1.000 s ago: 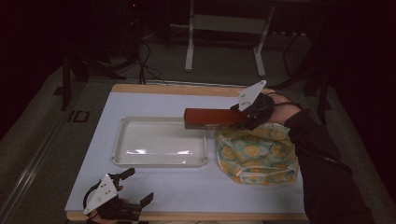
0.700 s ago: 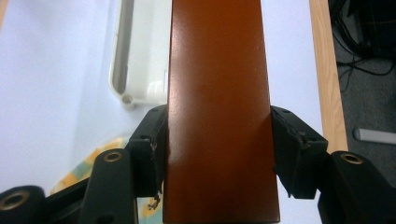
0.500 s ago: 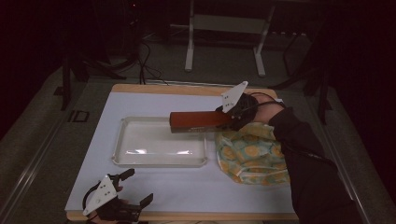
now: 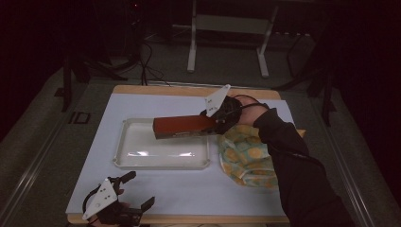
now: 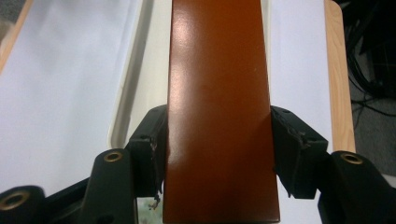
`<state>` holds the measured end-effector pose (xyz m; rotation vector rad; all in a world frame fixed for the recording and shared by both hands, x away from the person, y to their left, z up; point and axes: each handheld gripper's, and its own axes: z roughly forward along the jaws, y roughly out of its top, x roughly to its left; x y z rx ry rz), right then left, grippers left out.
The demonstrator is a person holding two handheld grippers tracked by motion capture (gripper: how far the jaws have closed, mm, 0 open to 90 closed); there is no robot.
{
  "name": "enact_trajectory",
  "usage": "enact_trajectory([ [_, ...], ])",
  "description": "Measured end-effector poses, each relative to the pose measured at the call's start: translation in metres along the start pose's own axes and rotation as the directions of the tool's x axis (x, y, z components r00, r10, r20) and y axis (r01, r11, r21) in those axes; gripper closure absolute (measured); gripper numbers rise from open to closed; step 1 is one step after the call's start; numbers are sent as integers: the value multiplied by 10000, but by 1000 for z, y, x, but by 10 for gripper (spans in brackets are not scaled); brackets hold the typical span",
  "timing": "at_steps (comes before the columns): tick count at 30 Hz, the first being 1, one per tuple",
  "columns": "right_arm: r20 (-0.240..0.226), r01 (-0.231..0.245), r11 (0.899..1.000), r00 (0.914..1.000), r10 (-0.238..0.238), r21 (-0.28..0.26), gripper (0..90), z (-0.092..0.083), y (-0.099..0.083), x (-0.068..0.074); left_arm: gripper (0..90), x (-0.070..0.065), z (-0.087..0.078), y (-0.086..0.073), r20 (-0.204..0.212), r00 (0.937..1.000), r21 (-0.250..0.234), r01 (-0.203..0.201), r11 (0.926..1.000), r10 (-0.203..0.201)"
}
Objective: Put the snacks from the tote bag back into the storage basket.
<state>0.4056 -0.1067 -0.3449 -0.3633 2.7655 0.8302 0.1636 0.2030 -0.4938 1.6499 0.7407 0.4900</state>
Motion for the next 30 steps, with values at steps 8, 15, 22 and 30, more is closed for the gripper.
enact_trajectory([
  [8, -49, 12, 9983, 10000, -15, -575, 426, 16, 14, -3, 1, 0, -1, 0, 28, 10000, -72, 24, 10000, -24],
  [15, -191, -262, 9981, 9995, 252, -561, 426, 37, 7, -4, 1, 0, -2, 0, 64, 10000, -62, 23, 10000, -23],
  [22, -230, -658, 9975, 9976, 652, -252, 426, 63, -7, -4, 2, 0, -2, 0, 130, 9999, -154, 67, 9999, -65],
  [30, -518, -1058, 9944, 9930, 1060, 50, 426, 86, -23, -2, 2, 1, -2, 0, 158, 9998, -145, 87, 9999, -85],
])
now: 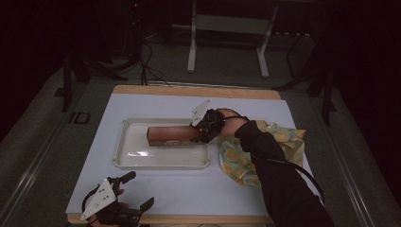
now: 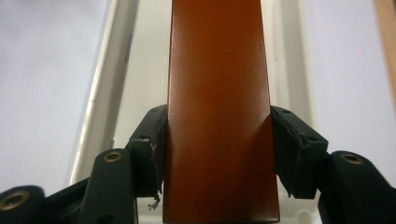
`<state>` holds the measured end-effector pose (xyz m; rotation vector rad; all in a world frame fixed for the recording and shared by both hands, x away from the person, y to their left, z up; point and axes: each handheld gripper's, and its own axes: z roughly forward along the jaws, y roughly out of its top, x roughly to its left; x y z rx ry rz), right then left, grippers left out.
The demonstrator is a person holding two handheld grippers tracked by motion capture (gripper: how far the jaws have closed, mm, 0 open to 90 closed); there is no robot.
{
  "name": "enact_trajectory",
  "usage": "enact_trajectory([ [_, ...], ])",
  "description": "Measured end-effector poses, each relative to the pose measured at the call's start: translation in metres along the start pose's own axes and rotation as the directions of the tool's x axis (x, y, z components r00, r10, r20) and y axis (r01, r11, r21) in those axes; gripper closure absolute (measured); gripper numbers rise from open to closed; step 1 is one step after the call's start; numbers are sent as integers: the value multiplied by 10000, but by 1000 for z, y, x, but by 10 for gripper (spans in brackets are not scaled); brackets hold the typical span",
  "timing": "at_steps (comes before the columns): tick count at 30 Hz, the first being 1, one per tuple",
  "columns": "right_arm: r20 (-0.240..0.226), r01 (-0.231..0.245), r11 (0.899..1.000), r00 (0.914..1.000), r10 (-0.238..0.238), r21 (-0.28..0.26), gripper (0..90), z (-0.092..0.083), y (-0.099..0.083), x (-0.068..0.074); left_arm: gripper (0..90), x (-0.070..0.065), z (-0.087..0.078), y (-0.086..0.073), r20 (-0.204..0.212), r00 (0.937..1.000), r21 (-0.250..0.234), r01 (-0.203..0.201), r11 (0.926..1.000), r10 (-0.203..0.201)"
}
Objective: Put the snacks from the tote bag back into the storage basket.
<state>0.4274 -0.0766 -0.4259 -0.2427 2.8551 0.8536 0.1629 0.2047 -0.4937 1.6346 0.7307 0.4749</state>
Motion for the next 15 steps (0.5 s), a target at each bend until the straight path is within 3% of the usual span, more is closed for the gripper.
enact_trajectory([
  [15, -97, -360, 9984, 9993, 365, 439, 425, 26, -15, -1, 1, 0, 0, 0, 22, 10000, 8, -52, 10000, 52],
])
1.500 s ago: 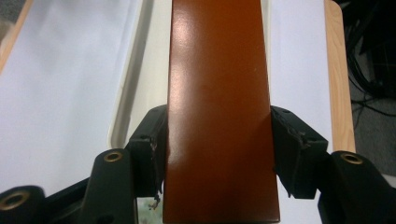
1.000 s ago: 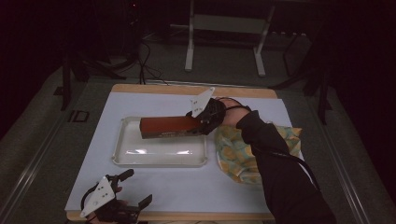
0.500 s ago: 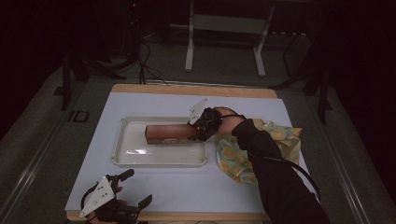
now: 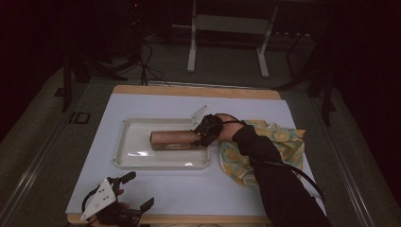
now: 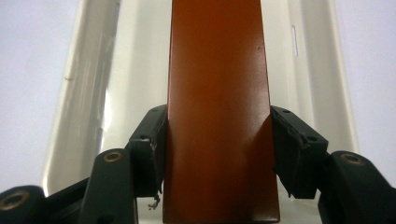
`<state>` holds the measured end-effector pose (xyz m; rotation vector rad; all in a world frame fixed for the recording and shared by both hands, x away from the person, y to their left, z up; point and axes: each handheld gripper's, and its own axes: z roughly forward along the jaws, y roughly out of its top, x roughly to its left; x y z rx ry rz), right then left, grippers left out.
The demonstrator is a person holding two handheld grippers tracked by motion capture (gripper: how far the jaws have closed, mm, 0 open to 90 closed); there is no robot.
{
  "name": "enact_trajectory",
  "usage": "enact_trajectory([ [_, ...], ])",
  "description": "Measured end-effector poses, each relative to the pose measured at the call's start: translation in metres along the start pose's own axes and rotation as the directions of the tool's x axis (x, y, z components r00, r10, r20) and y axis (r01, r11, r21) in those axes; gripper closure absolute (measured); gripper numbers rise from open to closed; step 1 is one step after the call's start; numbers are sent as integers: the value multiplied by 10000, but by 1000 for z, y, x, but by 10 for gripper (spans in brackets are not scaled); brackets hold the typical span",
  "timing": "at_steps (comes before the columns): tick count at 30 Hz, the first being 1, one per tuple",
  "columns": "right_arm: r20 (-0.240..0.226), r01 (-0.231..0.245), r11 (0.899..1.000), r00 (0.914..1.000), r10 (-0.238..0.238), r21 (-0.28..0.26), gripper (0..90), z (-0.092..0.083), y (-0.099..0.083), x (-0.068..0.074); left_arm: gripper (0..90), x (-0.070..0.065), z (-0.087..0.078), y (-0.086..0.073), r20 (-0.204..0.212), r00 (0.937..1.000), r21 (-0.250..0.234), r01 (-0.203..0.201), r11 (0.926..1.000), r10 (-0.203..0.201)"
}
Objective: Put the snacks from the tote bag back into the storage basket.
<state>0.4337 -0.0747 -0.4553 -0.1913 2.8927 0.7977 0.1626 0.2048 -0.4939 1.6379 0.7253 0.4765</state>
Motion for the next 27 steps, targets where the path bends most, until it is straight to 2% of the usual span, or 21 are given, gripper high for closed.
enact_trajectory([
  [13, -213, -221, 9993, 9995, 228, 309, 424, 14, -7, 1, 1, 0, 0, 0, -12, 10000, -12, 9, 10000, -9],
  [27, -226, -119, 9987, 9997, 130, 497, 421, 16, -10, 3, 1, 0, 0, 0, -8, 10000, -19, -21, 10000, 21],
])
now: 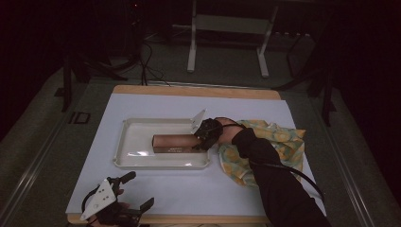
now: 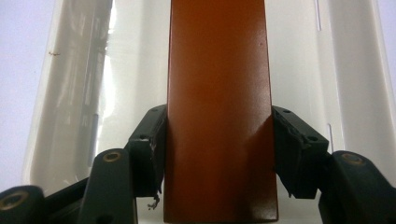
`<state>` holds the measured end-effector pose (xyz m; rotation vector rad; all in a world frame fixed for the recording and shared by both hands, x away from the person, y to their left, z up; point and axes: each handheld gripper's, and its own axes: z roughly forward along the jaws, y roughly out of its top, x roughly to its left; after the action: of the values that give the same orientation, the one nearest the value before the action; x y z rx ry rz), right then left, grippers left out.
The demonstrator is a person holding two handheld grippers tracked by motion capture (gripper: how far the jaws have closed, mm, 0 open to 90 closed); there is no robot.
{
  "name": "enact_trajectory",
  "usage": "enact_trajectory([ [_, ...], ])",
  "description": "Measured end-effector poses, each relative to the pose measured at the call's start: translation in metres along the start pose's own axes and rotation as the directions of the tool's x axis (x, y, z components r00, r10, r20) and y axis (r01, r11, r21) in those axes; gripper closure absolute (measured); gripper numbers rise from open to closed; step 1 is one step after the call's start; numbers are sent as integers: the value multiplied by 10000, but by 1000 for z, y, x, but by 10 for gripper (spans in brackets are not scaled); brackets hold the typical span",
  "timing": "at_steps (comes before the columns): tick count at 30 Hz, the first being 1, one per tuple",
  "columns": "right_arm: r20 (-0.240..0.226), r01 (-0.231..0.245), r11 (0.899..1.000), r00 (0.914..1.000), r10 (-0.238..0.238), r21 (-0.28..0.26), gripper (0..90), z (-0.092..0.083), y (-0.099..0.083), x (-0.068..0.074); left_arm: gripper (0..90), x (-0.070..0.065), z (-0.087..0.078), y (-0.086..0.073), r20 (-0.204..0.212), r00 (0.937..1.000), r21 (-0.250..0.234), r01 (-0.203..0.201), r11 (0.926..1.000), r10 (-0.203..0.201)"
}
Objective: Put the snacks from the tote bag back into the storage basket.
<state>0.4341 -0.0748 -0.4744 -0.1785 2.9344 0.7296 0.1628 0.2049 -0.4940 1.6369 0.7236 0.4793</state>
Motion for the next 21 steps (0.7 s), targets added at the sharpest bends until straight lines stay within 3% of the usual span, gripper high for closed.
enact_trajectory([
  [11, 72, -80, 9995, 9999, 78, 311, 391, 1, 3, 1, 2, 0, 0, 0, 5, 10000, -31, 19, 10000, -19],
  [21, 203, -204, 9997, 9996, 207, -125, 387, -17, 6, -1, 2, 0, 0, 0, 3, 10000, -17, -28, 10000, 28],
])
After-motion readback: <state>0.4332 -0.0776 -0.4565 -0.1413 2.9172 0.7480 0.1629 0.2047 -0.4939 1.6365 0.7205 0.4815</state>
